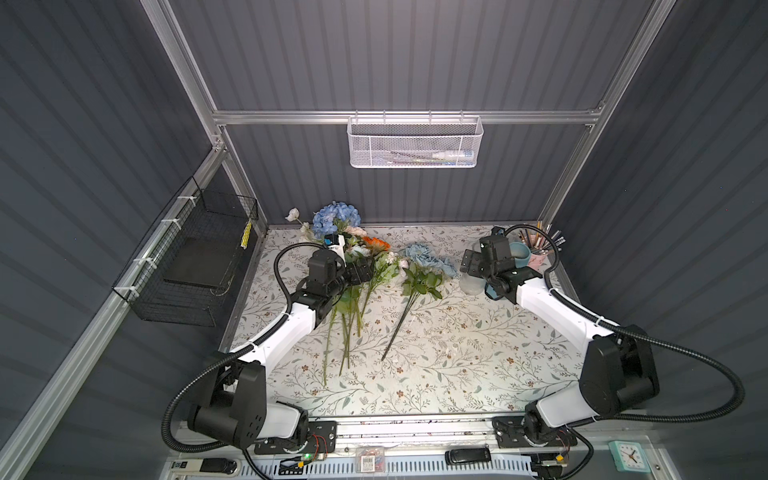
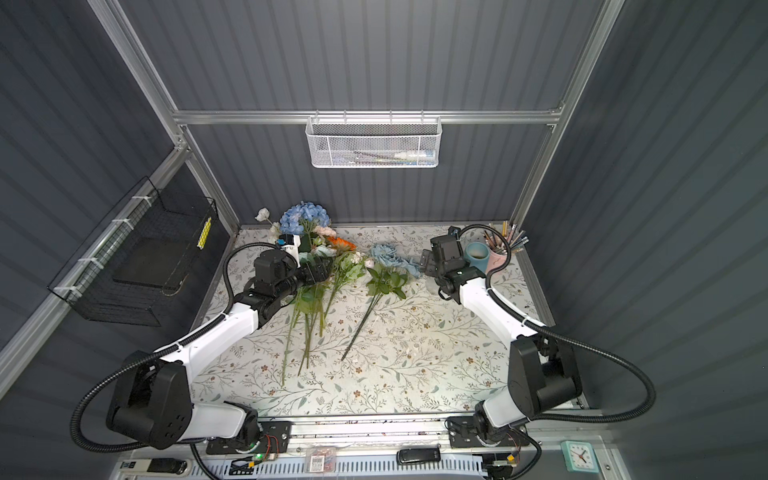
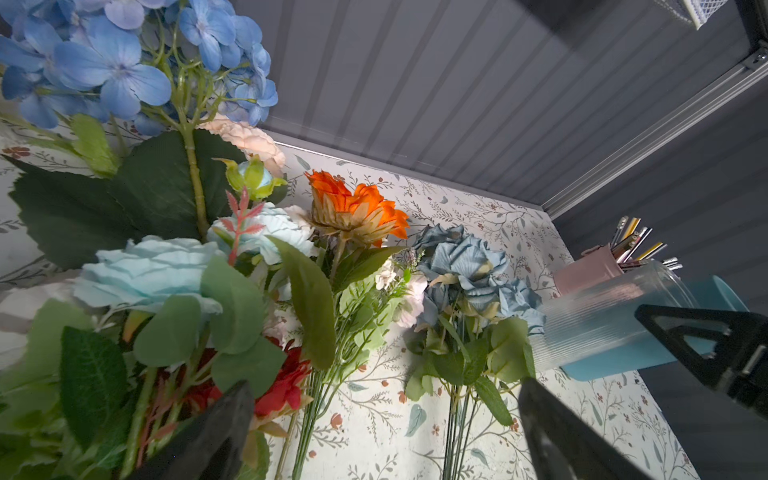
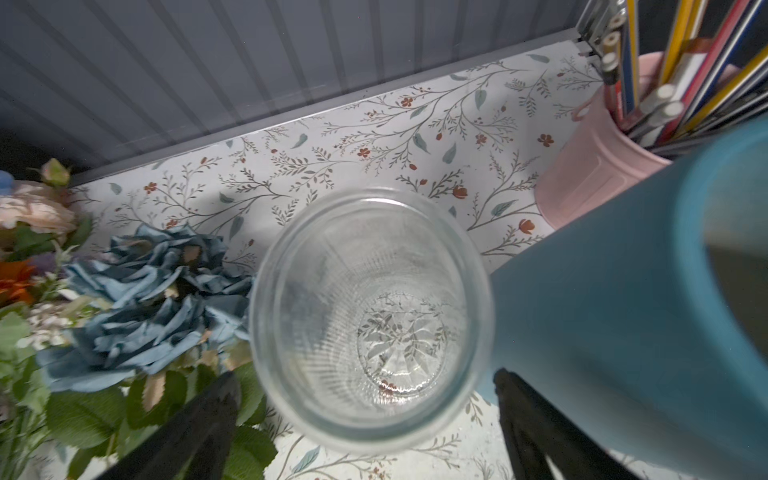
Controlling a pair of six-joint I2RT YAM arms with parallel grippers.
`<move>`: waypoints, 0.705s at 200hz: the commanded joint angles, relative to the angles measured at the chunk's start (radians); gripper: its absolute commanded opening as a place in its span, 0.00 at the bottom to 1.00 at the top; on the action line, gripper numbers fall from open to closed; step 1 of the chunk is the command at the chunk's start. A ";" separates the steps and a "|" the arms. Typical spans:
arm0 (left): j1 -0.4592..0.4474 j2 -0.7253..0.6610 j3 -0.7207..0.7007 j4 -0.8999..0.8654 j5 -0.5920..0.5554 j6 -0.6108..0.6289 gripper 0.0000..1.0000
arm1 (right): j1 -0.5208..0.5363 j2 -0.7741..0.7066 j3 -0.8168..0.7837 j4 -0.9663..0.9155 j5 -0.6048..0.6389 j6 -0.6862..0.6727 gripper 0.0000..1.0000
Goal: Arrange flowers in a vase
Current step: Pick up the vase from the top-right of the table.
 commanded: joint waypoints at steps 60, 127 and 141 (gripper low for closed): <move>-0.020 0.033 -0.025 0.068 0.051 -0.025 0.99 | -0.001 0.145 0.048 0.247 0.144 -0.101 0.93; -0.029 0.031 -0.037 0.055 0.056 -0.016 0.99 | 0.000 0.144 0.004 0.334 0.110 -0.145 0.63; -0.039 0.030 -0.049 0.035 0.082 0.002 0.99 | 0.003 0.122 -0.022 0.344 0.088 -0.167 0.56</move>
